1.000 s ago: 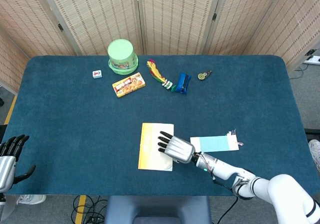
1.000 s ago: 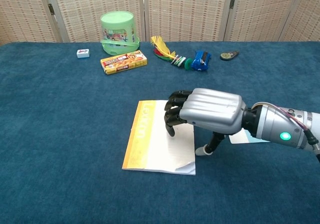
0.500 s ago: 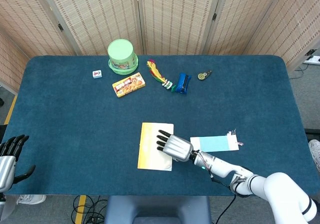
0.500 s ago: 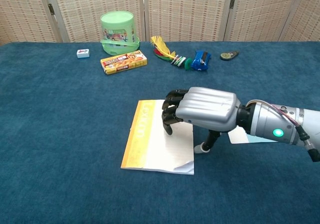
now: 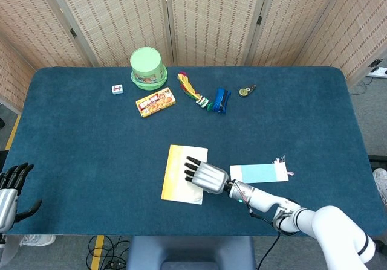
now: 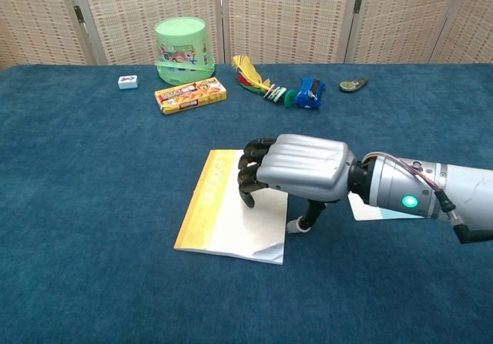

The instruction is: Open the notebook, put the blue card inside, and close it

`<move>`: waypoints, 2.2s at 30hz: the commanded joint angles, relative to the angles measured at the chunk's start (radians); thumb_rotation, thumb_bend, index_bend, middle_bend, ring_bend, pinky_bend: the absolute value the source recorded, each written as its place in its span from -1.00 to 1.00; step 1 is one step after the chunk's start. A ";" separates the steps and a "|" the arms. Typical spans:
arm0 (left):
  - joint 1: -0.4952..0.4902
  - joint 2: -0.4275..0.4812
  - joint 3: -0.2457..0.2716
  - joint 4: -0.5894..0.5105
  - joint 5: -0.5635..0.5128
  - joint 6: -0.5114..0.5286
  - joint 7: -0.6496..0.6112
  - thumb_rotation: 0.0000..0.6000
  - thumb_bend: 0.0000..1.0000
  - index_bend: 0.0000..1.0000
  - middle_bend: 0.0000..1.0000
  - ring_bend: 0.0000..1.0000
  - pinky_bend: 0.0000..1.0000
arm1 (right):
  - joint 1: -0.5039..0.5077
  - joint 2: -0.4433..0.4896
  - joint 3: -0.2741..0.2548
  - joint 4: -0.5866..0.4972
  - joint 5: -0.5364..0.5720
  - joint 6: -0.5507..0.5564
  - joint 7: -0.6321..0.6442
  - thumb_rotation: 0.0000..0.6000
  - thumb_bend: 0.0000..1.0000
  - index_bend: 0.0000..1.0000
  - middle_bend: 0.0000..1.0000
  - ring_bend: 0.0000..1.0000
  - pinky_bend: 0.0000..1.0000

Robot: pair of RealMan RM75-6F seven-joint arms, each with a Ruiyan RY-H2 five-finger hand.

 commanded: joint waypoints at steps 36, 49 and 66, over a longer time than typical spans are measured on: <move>0.002 0.001 -0.001 0.006 0.006 0.001 -0.017 1.00 -0.45 -0.74 -0.77 -0.78 -0.65 | 0.038 -0.001 -0.021 0.014 0.021 0.001 -0.002 1.00 -0.10 -0.04 -0.30 -0.61 -0.75; 0.002 0.000 -0.003 0.009 0.004 0.001 -0.019 1.00 -0.45 -0.74 -0.78 -0.78 -0.65 | 0.041 -0.030 -0.013 0.039 0.036 0.008 0.008 1.00 -0.10 0.08 -0.27 -0.59 -0.75; 0.002 0.001 -0.007 0.013 0.005 0.006 -0.025 1.00 -0.45 -0.75 -0.78 -0.78 -0.65 | 0.017 -0.031 0.003 0.050 0.069 0.047 0.029 1.00 -0.10 0.48 -0.11 -0.55 -0.75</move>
